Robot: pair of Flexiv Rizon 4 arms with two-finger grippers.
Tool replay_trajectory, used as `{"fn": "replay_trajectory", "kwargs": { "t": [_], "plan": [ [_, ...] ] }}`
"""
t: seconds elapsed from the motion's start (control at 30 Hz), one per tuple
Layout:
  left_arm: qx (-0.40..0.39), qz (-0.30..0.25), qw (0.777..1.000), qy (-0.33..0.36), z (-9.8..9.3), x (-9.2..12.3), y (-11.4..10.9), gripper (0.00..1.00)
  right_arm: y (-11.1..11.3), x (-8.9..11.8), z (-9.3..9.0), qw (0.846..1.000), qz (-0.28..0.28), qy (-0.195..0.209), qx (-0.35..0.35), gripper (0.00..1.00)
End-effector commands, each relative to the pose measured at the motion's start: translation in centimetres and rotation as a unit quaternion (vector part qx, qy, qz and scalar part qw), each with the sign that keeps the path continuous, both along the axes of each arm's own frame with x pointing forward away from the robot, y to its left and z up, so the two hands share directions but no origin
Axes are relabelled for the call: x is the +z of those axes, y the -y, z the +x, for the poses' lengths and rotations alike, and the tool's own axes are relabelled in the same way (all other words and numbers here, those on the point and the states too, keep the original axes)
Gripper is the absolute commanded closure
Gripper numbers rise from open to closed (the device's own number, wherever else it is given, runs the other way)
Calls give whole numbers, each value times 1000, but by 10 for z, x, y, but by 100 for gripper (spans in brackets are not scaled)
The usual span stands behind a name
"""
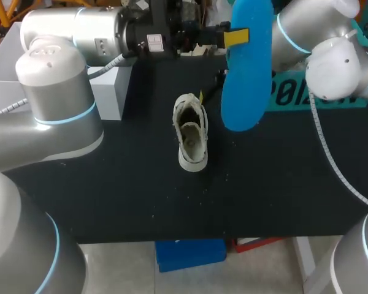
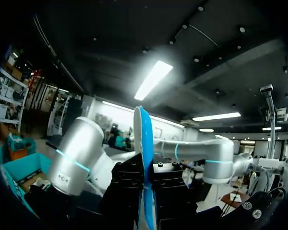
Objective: Take the shoe out of the shoebox, open the shoe tongue, remove and reinsert the insole, then place the shoe into the shoebox
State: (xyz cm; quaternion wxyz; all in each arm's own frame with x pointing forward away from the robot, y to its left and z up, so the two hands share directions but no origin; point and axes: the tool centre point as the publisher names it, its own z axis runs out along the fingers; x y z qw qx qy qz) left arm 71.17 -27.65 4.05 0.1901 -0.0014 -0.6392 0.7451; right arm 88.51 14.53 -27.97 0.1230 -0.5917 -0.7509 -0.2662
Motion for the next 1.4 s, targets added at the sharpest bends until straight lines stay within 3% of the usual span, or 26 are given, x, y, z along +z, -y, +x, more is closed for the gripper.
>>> {"fn": "replay_trajectory", "kwargs": {
  "t": [0.03,0.1,0.2,0.63,1.03,1.1,1.23,1.4],
  "plan": [
    [0,2,1000,1,0,0,1,100,3,-3,-1,998,63,-8,16,0],
    [0,2,1000,1,0,0,1,100,3,-3,-1,998,63,-8,16,0],
    [0,2,1000,1,0,0,1,100,12,2,-1,992,123,-30,-1,0],
    [0,2,1000,1,0,0,1,100,25,26,-4,961,267,-62,-31,0],
    [0,2,1000,1,0,0,1,100,28,45,0,953,294,-64,-32,0],
    [0,39,996,86,1,0,3,100,28,45,0,953,294,-64,-32,0],
    [1,91,966,242,-7,-9,10,100,28,45,0,953,294,-64,-32,0],
    [38,129,928,348,-14,-38,12,100,28,45,0,953,294,-64,-32,0]
  ]
}}
